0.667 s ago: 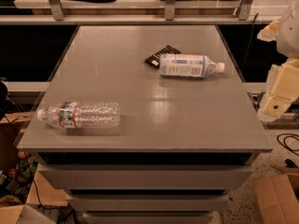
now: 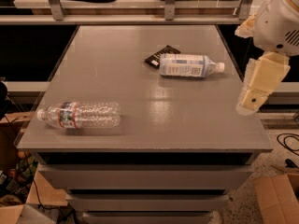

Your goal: Place water bottle upright

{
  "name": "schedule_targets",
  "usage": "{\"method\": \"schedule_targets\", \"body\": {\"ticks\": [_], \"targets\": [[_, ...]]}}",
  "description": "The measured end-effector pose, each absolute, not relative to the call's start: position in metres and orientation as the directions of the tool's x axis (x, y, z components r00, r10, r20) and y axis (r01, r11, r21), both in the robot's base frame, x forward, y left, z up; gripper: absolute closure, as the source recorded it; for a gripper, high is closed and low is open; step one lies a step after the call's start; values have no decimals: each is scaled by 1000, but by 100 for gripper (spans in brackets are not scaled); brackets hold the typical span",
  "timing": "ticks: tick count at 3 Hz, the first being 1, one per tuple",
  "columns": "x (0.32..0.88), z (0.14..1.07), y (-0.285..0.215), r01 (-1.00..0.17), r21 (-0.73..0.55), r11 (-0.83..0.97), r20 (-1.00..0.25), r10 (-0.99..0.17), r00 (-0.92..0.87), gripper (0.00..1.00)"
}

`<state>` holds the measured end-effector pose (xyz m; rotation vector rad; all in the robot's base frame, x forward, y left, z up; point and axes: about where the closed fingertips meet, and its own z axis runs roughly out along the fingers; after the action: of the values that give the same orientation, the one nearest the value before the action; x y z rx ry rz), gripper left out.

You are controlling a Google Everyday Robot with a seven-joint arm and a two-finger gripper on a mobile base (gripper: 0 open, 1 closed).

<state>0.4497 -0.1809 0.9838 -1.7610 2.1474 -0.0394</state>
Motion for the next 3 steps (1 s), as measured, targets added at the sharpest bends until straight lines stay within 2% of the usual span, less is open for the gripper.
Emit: {"method": "schedule_targets", "body": {"ticks": [2,3], "targets": [[469,967,-66,-971,-167,171,-336,-936,-107,0],[469,967,-66,-971,-167,171,-336,-936,-107,0]]}}
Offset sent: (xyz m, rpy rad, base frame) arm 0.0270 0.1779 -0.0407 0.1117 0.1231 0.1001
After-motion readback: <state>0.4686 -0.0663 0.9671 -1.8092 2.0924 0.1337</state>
